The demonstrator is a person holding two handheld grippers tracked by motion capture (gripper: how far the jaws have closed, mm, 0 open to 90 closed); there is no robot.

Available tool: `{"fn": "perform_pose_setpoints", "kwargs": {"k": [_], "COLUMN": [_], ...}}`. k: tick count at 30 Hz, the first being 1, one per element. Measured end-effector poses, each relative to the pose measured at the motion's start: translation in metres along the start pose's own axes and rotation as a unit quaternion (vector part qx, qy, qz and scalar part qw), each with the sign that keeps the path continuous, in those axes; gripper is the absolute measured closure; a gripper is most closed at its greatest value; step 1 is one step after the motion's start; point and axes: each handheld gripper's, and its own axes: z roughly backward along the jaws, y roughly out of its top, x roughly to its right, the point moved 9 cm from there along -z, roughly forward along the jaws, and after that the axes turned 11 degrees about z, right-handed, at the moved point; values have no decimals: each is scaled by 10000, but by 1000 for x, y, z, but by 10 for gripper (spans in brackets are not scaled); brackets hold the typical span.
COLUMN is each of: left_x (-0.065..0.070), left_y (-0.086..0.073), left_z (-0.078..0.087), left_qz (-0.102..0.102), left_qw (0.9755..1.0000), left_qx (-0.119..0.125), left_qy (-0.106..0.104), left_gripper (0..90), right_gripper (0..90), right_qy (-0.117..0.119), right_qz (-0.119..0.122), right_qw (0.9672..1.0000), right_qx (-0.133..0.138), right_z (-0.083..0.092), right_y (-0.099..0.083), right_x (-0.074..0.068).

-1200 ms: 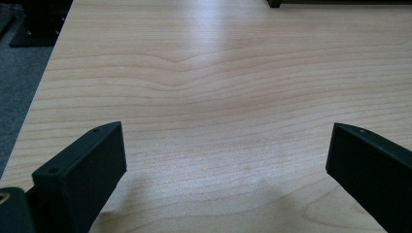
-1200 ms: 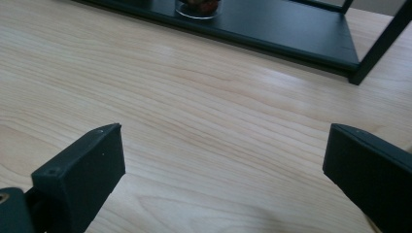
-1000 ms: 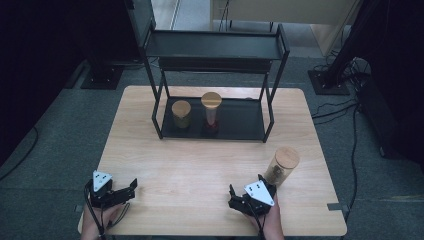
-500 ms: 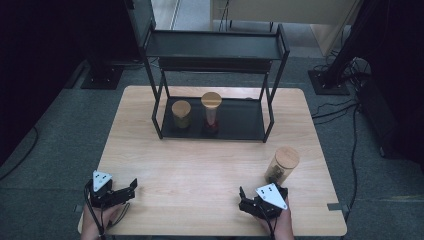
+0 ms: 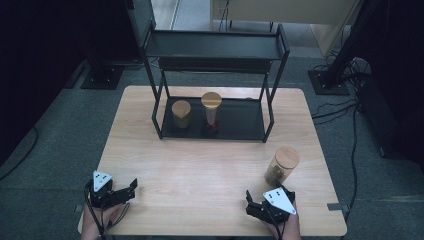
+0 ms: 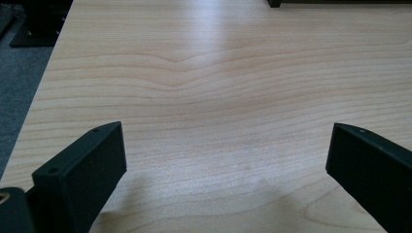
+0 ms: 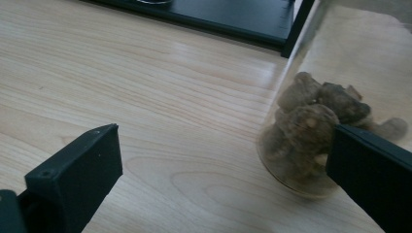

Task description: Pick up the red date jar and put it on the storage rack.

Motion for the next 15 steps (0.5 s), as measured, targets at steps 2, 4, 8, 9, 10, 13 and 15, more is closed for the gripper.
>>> {"fn": "perform_pose_setpoints", "kwargs": {"k": [2, 4, 8, 9, 10, 13, 15], "left_x": [0, 0, 0, 0, 0, 0, 0], "left_y": [0, 0, 0, 0, 0, 0, 0], "left_z": [0, 0, 0, 0, 0, 0, 0], "left_qz": [0, -1, -1, 0, -1, 1, -2], "left_qw": [10000, 10000, 10000, 10000, 10000, 10000, 10000], "left_qx": [-1, -1, -1, -1, -1, -2, 1], "left_qy": [1, 1, 4, 4, 5, 7, 9], "left_gripper": [12, 12, 12, 12, 12, 12, 12], "right_gripper": [0, 0, 0, 0, 0, 0, 0], "right_qy": [-20, -44, -99, -108, -119, -147, -178], "right_qz": [3, -9, -40, -51, -56, -46, -57], "right_qw": [10000, 10000, 9999, 9999, 9999, 9999, 9998], "right_qx": [-1, -9, -33, -42, -44, -52, -60], "right_z": [2, 3, 6, 6, 6, 8, 8], "right_y": [-2, -3, -7, -7, -8, -10, -11], "right_x": [3, 5, 12, 13, 15, 19, 22]}}
